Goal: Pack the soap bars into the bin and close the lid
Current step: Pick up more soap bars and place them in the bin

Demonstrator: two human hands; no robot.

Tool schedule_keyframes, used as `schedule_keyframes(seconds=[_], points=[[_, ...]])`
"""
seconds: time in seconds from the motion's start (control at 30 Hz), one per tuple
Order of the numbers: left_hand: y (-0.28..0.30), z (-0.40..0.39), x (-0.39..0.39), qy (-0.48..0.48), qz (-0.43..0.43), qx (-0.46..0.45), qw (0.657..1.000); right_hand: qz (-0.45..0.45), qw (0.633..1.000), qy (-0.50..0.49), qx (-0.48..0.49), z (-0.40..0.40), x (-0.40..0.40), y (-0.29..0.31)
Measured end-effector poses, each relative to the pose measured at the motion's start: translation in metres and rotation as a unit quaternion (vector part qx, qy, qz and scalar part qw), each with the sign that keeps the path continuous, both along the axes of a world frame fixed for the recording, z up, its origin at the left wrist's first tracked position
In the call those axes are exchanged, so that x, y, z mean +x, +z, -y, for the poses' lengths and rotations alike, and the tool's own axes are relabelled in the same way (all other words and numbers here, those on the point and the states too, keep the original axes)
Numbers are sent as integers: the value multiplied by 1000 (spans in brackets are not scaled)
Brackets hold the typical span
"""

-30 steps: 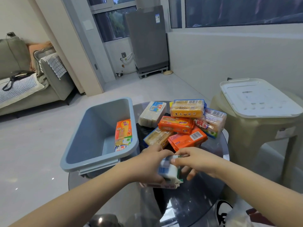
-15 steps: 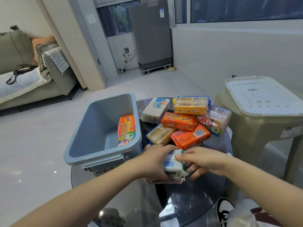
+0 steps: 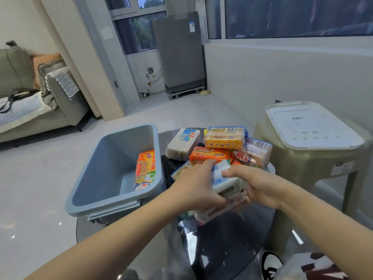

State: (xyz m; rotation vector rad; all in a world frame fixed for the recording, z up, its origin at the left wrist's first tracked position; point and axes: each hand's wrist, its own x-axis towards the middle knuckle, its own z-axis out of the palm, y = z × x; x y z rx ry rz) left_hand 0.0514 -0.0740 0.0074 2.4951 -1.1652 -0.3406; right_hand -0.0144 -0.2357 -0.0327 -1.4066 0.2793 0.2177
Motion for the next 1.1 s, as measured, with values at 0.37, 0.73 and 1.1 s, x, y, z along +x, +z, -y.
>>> schedule_keyframes(seconds=[0.37,0.73,1.1], points=[[68,-26,25,53,-378,-75,921,82,994,42,61,13,14,62],[78,-98,45,177,-415,-339,826,94,994,-7,62,-80,73,97],[67,-157,94,273,-259,-451,809,30,998,55,6,-173,155,110]])
